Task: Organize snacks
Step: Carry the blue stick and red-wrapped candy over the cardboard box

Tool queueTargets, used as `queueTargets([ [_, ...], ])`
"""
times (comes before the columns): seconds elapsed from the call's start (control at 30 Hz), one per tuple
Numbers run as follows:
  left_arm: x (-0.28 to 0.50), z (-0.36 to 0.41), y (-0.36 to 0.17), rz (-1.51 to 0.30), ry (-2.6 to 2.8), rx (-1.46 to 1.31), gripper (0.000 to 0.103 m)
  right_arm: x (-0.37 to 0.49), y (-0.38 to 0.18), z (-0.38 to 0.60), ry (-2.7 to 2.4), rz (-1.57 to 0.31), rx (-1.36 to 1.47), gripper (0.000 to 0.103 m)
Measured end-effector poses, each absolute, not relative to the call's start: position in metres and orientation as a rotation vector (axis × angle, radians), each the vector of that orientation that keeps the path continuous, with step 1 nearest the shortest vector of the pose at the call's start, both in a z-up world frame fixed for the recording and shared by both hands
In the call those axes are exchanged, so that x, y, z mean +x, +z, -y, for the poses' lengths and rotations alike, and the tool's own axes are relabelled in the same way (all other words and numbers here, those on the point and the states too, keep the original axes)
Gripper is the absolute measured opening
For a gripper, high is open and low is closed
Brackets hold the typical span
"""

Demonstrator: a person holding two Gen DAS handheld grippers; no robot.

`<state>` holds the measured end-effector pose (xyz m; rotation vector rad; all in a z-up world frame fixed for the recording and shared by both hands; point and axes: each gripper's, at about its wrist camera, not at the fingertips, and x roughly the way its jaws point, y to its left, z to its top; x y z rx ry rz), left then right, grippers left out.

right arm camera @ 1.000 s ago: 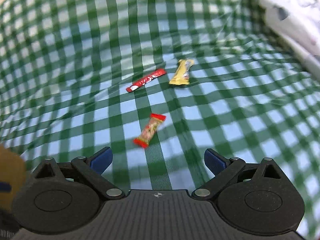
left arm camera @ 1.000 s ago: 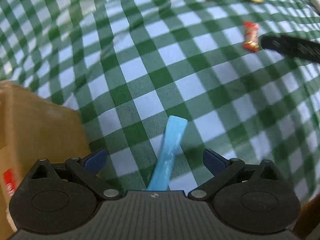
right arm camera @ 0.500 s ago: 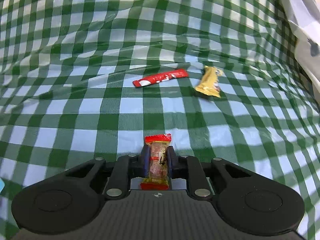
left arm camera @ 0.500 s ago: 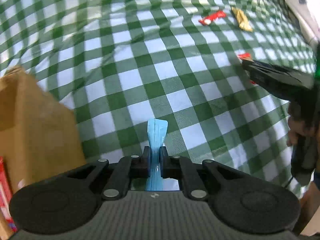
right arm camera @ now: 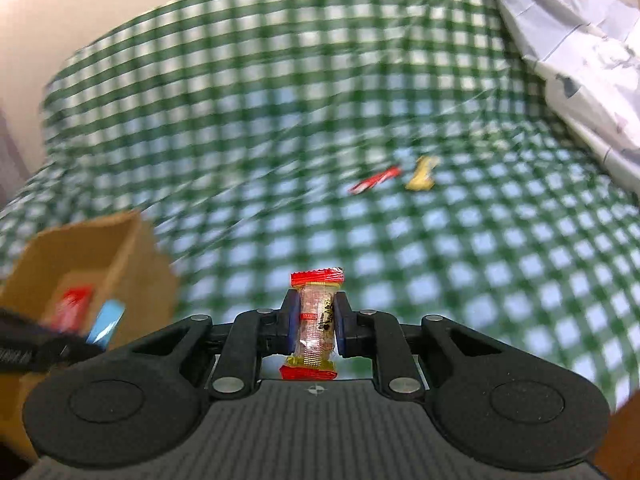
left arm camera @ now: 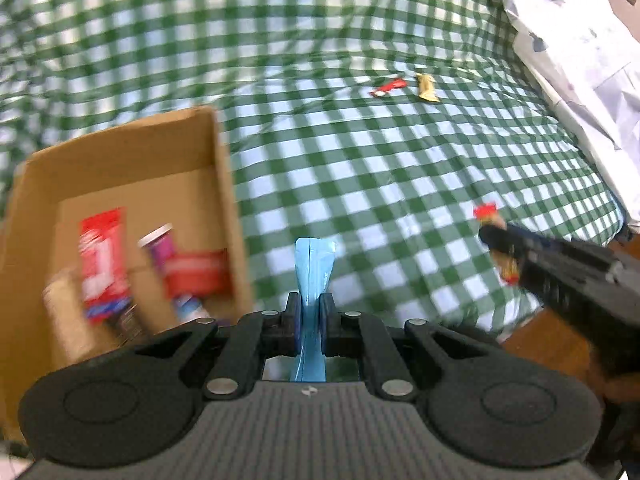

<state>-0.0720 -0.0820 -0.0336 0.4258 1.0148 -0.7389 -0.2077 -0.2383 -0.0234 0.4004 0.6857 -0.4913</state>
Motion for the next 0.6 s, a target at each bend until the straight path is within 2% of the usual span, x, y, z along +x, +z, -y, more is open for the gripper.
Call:
queueTargets([
  [0.37,-0.114,-0.069,0.0,-0.98,-0.524,0.365,0.009,-0.22,0.033,0.075,-0.184,-0.688,0.284,0.018],
  [0.6,-0.134,-0.119,0.009,-0.956,-0.527,0.299,0.009,-0.228,0.052,0.021,-0.125,-0.691,0.175,0.019],
])
